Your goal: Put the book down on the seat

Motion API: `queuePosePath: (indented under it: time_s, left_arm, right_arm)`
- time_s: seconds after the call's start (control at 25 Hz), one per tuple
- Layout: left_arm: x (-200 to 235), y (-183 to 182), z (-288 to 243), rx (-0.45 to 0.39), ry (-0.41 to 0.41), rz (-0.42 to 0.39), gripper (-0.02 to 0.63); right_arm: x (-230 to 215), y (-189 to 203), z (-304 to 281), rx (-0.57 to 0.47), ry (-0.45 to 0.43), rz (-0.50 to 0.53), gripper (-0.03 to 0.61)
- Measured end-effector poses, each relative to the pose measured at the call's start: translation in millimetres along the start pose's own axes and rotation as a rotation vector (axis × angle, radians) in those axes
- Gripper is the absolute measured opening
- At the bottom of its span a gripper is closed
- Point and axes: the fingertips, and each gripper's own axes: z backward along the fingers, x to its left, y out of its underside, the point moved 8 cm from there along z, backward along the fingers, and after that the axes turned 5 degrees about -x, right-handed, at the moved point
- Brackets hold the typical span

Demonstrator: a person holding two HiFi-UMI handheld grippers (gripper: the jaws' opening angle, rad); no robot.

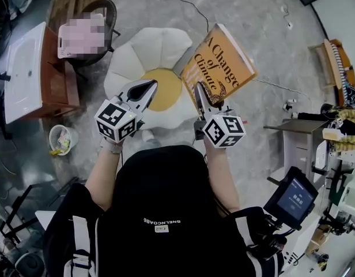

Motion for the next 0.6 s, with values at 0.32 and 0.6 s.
queuePosePath:
  time_s: [0.32, 0.6]
  left_arm:
    - [11, -3, 18, 0.008, -0.036, 0.018, 0.014]
    - [10, -4, 34, -0.008, -0.078, 0.022, 0.014]
  right_arm:
    - [8, -3, -10, 0.010, -0.005, 0.008, 0.158]
    - [9, -7, -16, 0.015, -0.025, 0.023, 0.158]
